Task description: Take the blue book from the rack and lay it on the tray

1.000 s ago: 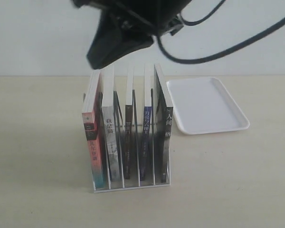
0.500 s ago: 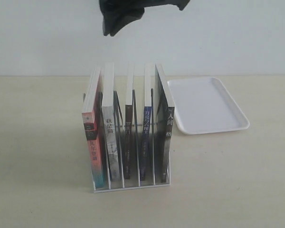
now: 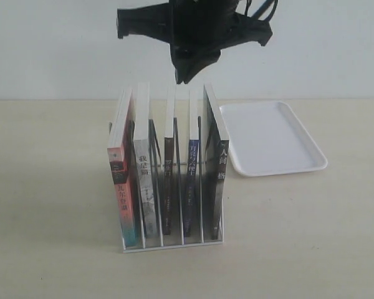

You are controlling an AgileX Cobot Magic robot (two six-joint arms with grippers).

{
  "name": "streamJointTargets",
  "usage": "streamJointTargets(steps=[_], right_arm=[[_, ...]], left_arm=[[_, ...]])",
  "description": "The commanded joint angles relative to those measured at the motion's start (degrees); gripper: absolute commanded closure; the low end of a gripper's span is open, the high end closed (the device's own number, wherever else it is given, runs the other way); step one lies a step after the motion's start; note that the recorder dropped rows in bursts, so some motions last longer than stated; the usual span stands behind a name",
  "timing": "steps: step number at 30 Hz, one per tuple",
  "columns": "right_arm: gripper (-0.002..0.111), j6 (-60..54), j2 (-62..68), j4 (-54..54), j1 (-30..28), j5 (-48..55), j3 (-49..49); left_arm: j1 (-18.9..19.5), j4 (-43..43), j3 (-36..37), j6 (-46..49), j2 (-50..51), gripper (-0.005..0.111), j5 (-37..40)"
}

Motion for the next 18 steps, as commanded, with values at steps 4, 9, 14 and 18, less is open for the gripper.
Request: streamJointTargets(steps=[4,9,14,18], right_arm=[[0.104,1.97,-0.17,-2.40,-0.44,-0.15,1.49],[0.104,1.29,-0.17,-2.28,-0.44,-0.15,1.49],[0.103,-0.62,-0.17,-1.70,-0.44,-0.15,1.49],[0.081,-0.77,-0.17,-1.05,-0.44,-0.15,1.49]], left_arm=[[0.11,-0.23,-0.06,0.00,-0.18,0.103,-0.25],[0.11,-0.23,-0.06,0.00,-0.18,0.103,-0.25],[0.11,-0.23,-0.06,0.00,-0.18,0.103,-0.25],[0.11,-0.23,-0.06,0.00,-0.18,0.103,-0.25]])
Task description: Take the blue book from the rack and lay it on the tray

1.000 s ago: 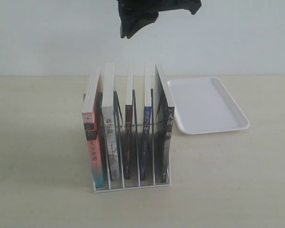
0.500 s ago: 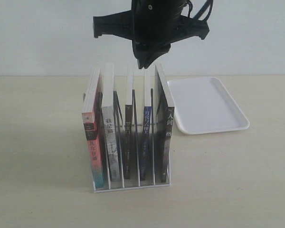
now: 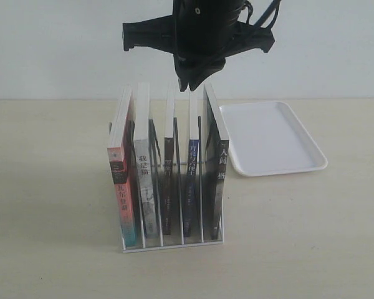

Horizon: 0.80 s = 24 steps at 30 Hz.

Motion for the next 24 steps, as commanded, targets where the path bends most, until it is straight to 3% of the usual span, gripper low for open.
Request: streamJointTargets(steps=[1,4,18,24], right_arm=[[0.074,-0.70,-0.38,0.23,-0.39,-0.24,0.19],[0.065,-0.58,-0.38,0.94,-0.39,-0.24,0.19],[0.065,0.04,-0.38,1.71,-0.39,-0.24,0.39],[0.065,0.04,-0.38,1.71,-0.39,-0.24,5.78]], left_arm=[[0.11,-0.23,-0.06,0.00,-0.18,0.103,-0.25],[0.11,-0.23,-0.06,0.00,-0.18,0.103,-0.25],[0.11,-0.23,-0.06,0.00,-0.18,0.103,-0.25],[0.11,-0.23,-0.06,0.00,-0.18,0.103,-0.25]])
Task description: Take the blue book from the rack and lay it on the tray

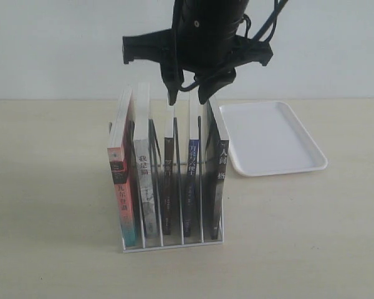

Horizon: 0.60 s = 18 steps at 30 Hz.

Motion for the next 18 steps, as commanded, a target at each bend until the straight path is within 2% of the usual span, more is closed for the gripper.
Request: streamJointTargets(steps=[1,18], right_arm=[[0.065,0.24,-0.38,-0.17,-0.39,-0.03,3.64],[0.065,2.08,0.69,-0.65,-0.39,-0.03,6.92]], left_arm=[[0.11,-0.23,-0.06,0.00,-0.18,0.103,-0.25],[0.11,-0.23,-0.06,0.00,-0.18,0.103,-0.25]])
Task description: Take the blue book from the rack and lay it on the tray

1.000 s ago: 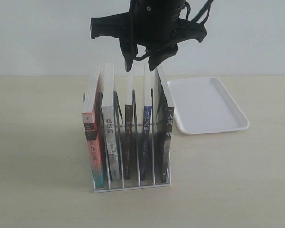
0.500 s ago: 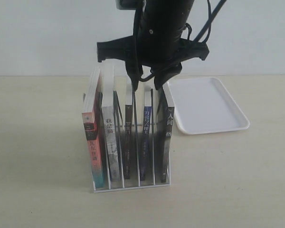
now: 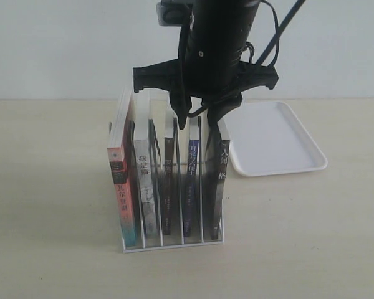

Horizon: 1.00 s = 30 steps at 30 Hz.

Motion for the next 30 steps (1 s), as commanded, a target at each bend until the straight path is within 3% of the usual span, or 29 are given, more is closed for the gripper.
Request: streamJointTargets(steps=[1,4,9,10,30], right_arm=[[0.065,-0.14,0.68,0.13,-0.39,0.06,2.24],[0.069,-0.14,0.55,0.13,-0.39,0.06,2.36],[0.105,-0.14,0.67,0.79,-0.39,0.06,2.36],[0.108,-0.01,0.67,1.07,-0.39,0.06,2.36],[0.108,-0.72,-1.30,1.07,-0.39,0.06,0.14]], left_arm=[[0.11,-0.23,-0.06,0.00,-0.18,0.103,-0.25],[0.11,-0.23,-0.06,0.00,-0.18,0.103,-0.25],[0.11,-0.23,-0.06,0.00,-0.18,0.103,-0.25],[0.11,-0.23,-0.06,0.00,-0.18,0.103,-0.25],[0.11,-0.23,-0.06,0.00,-0.18,0.103,-0.25]])
